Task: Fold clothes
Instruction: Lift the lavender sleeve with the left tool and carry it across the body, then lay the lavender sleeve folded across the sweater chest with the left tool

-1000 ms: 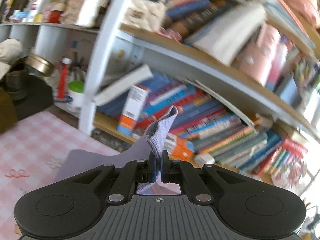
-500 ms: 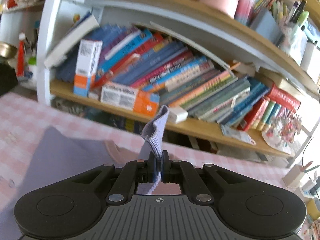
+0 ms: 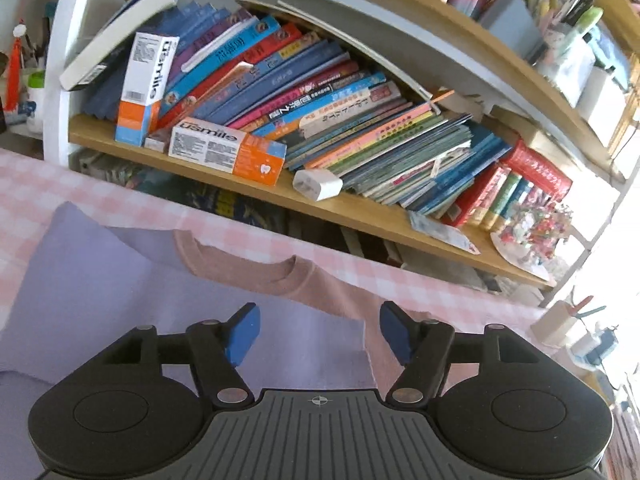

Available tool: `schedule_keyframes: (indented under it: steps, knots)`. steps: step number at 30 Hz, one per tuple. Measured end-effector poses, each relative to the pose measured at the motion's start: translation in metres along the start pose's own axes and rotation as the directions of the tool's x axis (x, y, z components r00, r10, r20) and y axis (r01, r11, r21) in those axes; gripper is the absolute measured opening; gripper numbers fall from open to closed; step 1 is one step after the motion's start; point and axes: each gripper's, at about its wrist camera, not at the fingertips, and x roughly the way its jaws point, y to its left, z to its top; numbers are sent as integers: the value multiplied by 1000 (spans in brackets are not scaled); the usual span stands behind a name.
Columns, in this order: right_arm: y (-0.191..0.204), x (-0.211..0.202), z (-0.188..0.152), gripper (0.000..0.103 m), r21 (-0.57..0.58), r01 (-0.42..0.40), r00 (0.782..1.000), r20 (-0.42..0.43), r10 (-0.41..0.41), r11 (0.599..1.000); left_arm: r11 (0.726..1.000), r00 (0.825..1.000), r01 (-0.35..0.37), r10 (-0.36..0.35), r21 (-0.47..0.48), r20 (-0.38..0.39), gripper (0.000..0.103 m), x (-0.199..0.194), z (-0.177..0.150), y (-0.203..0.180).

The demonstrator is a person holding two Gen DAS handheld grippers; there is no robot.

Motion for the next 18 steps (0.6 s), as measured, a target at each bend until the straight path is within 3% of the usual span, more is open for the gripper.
schedule_keyframes:
  steps: [3, 6, 11, 15, 18]
  knots:
    - [4, 2, 2, 100, 0, -17, 1000, 5, 17, 1000, 999, 999, -52, 52, 5, 9, 68, -28, -8, 18]
    - [7, 6, 4, 100, 0, -38, 999, -3, 38, 999, 989, 989, -149, 149, -20, 17, 67, -61, -23, 47]
    - [12, 15, 6, 100, 13, -71, 997, -28, 71, 997, 936, 936, -351, 351, -14, 10, 67, -117, -54, 91]
    - [15, 22, 7, 99, 30, -76, 995, -54, 78, 997, 897, 897, -442, 442, 6, -22, 67, -140, -70, 110]
    - [17, 27, 6, 97, 50, -60, 994, -90, 65, 997, 884, 883, -467, 467, 1, -54, 67, -143, -75, 123]
